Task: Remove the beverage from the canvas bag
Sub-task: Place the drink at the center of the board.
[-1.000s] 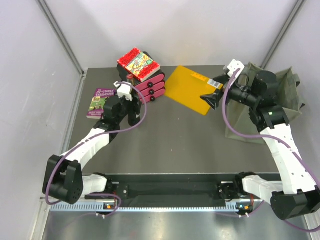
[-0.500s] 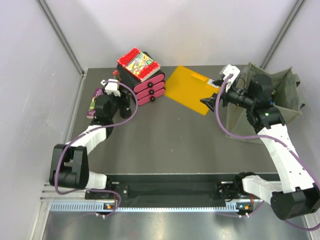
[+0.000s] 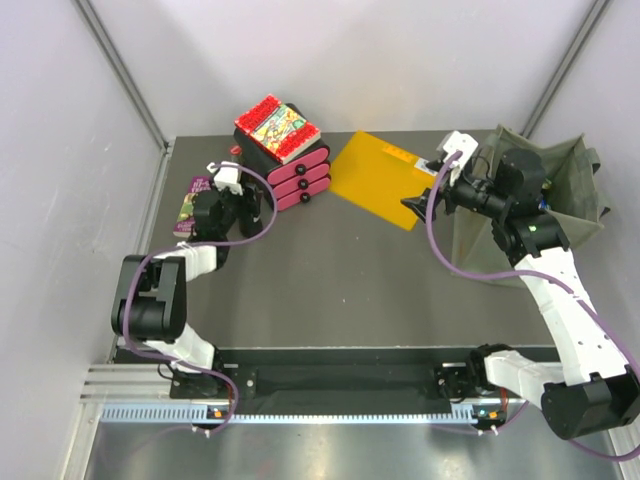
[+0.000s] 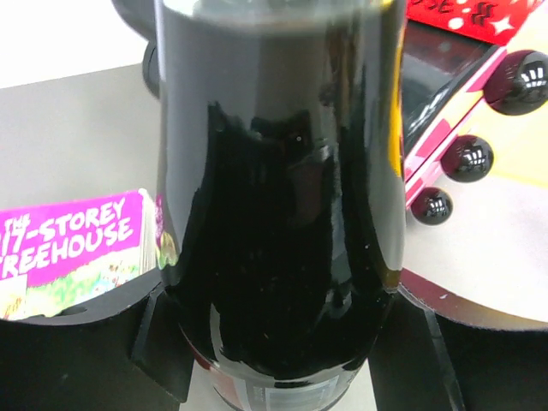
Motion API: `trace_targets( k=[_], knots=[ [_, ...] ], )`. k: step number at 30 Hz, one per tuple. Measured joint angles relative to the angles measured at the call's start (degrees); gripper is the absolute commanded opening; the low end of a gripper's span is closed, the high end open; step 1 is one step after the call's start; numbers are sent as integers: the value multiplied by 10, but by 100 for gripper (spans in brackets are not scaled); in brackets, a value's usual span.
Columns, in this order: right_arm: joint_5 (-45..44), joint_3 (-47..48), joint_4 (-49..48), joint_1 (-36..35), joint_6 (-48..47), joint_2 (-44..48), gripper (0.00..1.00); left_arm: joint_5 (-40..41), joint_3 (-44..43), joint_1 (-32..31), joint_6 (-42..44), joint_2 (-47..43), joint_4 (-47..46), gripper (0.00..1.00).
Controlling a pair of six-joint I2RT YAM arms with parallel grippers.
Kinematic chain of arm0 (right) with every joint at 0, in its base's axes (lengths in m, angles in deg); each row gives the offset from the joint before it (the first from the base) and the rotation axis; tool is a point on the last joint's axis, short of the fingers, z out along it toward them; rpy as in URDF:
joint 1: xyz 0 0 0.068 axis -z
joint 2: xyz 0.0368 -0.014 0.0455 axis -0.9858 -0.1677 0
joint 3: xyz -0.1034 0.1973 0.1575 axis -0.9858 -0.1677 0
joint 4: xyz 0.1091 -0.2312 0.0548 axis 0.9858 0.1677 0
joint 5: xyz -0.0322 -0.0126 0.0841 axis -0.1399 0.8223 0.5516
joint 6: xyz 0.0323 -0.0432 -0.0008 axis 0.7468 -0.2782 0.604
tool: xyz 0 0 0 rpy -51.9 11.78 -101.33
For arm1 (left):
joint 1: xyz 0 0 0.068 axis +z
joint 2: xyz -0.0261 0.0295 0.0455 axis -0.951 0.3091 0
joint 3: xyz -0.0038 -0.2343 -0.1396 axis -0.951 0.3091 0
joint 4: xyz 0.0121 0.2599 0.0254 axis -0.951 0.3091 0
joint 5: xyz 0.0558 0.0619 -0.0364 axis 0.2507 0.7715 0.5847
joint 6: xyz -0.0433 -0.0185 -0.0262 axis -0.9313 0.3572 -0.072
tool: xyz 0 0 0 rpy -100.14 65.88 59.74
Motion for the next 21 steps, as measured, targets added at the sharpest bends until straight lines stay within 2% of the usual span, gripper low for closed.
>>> trace_targets(
  k=[5, 8, 9, 12, 18, 20, 21],
  knots=[
    [-4, 1, 12, 0, -7, -1, 100, -24, 0, 1, 13, 17, -28, 2],
    [-6, 1, 21, 0, -15, -1, 100, -38, 0, 1, 21, 17, -34, 14],
    [-6, 1, 23, 0, -16, -1, 100, -41, 2, 1, 23, 17, -35, 23],
    [-8, 1, 28, 0, -20, -1, 100, -45, 21, 1, 31, 14, -57, 35],
    [-8, 1, 33, 0, -22, -1, 100, -45, 67, 1, 37, -17, -82, 45],
    [-8, 2, 33, 0, -23, -2, 100, -44, 75, 1, 38, -23, -82, 57],
    [-8, 3, 33, 0, -24, -3, 100, -44, 76, 1, 39, -25, -82, 58]
  ],
)
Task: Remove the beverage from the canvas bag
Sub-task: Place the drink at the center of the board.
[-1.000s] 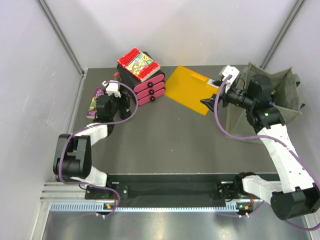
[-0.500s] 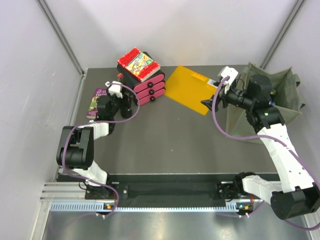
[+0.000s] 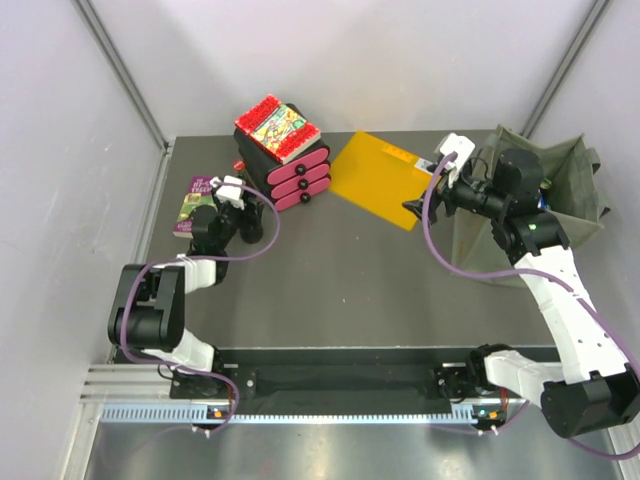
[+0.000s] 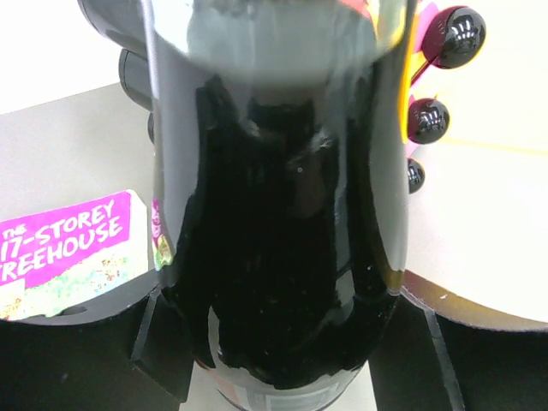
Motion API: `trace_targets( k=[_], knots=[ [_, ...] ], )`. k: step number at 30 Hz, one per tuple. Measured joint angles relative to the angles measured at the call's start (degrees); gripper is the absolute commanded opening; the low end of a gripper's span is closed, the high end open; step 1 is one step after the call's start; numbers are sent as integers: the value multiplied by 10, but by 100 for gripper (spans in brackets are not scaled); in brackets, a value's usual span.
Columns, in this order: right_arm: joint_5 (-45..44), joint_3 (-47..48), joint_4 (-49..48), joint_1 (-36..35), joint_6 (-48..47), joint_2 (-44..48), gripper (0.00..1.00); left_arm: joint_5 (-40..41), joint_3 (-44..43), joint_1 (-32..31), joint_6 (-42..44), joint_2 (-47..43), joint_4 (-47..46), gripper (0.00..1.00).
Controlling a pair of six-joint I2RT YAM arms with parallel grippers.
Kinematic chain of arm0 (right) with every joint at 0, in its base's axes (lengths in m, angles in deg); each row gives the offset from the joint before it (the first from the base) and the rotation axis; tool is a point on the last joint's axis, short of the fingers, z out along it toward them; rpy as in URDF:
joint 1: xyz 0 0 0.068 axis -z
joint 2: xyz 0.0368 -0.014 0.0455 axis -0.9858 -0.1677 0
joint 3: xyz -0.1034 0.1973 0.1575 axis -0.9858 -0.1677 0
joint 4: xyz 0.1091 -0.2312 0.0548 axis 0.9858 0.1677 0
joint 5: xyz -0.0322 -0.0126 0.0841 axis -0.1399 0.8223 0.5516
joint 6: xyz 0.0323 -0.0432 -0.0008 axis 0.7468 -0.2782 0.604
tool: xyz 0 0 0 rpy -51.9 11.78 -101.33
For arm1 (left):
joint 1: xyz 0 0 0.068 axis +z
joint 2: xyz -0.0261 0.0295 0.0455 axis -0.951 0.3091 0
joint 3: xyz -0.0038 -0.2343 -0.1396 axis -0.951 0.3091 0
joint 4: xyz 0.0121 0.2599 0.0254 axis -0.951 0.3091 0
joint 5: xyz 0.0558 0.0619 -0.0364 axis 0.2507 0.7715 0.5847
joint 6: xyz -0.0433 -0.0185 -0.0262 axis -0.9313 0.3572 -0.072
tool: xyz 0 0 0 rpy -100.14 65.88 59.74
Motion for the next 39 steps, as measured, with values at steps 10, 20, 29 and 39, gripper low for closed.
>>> trace_targets(
  k=[10, 20, 29, 39],
  knots=[
    [-1, 7, 0, 0, -1, -2, 99, 10, 10, 0, 4, -27, -25, 83],
    [-1, 7, 0, 0, -1, 0, 100, 15, 13, 1, 3, -83, -45, 84],
    [-7, 75, 21, 5, 7, 2, 100, 17, -34, 1, -54, -290, 176, 87],
    [-78, 184, 29, 115, 123, 0, 97, -38, -283, 1, -206, -349, 511, 94]
  ],
)
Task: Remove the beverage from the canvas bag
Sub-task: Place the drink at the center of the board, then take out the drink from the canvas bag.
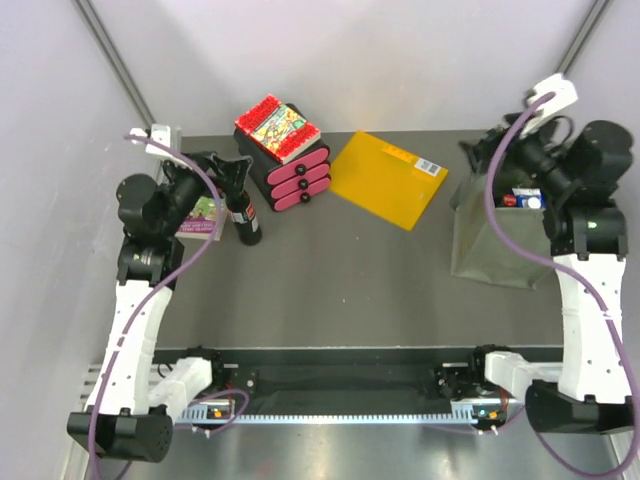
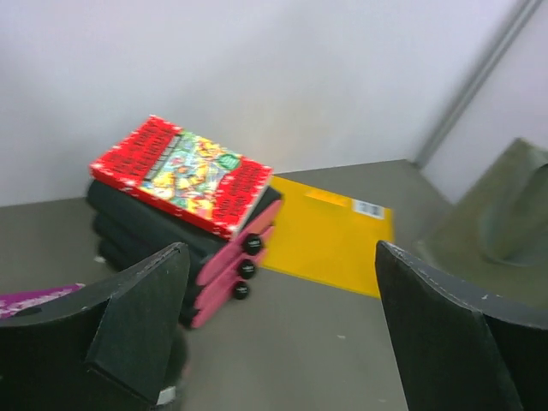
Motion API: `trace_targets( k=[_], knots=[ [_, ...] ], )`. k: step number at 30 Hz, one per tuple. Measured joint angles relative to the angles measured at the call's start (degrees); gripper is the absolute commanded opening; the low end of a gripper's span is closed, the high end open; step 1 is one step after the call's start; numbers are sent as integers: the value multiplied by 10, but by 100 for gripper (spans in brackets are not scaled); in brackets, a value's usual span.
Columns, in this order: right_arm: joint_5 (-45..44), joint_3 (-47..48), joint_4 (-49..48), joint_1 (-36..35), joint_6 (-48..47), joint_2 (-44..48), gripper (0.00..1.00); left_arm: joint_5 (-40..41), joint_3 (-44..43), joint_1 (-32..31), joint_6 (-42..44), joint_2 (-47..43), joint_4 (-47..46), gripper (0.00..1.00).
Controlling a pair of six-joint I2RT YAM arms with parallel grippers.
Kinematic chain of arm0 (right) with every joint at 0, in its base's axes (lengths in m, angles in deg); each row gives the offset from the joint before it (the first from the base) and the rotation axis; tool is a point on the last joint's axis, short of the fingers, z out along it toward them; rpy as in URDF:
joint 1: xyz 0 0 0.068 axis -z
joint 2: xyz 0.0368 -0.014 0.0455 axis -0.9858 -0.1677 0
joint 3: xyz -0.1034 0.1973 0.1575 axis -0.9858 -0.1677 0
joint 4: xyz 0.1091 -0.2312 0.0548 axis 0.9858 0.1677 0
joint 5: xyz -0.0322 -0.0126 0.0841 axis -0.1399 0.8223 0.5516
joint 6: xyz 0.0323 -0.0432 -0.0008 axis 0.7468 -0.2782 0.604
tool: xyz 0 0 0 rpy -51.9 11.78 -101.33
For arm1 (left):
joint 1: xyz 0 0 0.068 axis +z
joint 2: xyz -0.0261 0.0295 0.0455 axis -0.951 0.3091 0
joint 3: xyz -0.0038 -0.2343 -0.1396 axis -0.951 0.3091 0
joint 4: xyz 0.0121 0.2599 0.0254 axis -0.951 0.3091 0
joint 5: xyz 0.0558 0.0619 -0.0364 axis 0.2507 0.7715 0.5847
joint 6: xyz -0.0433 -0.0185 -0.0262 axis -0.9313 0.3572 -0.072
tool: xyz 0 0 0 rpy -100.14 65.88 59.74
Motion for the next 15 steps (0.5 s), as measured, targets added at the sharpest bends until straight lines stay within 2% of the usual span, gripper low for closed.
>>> trace_targets(
  k=[4, 6, 11, 15],
  knots=[
    [-18, 33, 17, 99, 45, -14, 91, -29, -59, -16, -50, 28, 61, 94],
    [-23, 47, 30, 140, 58, -25, 87, -31, -80, -47, -67, 51, 82, 94],
    [-25, 74, 94, 212, 55, -63, 81, -12, -132, -177, -68, 128, 127, 93],
    [-30, 92, 167, 226, 20, -95, 79, -3, -174, -284, -57, 203, 153, 93]
  ],
)
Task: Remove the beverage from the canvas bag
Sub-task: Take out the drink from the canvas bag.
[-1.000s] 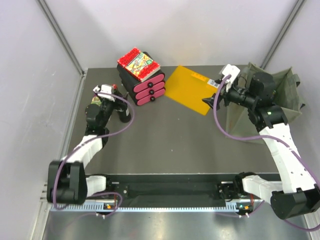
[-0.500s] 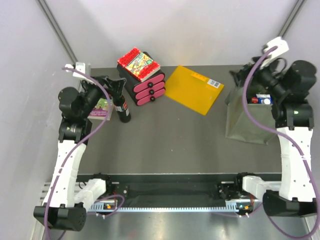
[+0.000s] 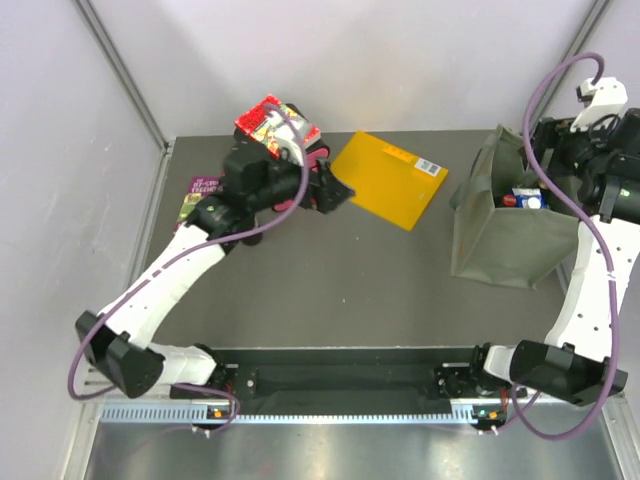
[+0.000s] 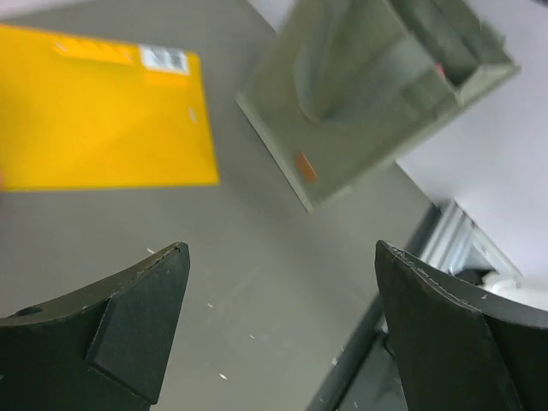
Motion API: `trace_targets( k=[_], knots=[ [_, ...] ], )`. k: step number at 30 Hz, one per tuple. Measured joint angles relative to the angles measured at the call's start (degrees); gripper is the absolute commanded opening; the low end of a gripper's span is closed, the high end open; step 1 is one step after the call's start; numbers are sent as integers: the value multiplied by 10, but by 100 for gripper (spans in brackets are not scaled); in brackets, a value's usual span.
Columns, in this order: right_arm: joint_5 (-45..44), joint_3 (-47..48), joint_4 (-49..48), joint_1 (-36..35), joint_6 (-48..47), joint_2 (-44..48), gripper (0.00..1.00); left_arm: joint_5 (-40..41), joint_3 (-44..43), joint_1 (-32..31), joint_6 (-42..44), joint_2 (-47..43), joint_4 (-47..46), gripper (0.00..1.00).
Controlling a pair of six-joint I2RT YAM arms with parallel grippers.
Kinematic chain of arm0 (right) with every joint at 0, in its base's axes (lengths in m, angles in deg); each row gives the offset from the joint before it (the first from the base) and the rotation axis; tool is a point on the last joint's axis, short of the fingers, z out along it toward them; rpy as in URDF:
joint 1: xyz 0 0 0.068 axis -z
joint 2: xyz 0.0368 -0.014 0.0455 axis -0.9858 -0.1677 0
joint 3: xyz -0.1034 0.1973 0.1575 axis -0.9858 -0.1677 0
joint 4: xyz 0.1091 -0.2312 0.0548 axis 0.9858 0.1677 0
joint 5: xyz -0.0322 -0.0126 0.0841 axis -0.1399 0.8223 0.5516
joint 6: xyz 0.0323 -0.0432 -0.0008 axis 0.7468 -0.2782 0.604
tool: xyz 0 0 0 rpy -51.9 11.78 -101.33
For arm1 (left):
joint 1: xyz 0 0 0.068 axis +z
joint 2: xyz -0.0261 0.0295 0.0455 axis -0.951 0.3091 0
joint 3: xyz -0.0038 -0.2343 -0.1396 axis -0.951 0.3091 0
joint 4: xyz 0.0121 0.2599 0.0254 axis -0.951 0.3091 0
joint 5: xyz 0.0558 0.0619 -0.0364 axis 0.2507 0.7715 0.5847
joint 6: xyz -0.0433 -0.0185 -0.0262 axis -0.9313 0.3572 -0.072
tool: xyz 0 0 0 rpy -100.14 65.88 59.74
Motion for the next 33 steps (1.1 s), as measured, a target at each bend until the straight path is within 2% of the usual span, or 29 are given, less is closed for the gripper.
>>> trace_targets(
  k=[5, 15, 24, 33],
  knots=[
    [2, 0, 87, 10, -58, -22, 78, 3, -2, -59, -2, 54, 0, 93],
    [54, -2, 214, 14, -174, -27, 82, 0, -2, -97, -4, 108, -18, 93],
    [67, -43, 254, 15, -230, -21, 84, -13, -1, -101, -4, 116, -47, 93],
    [68, -65, 250, 15, -249, 0, 84, -30, 2, -101, -3, 124, -68, 93]
  ],
)
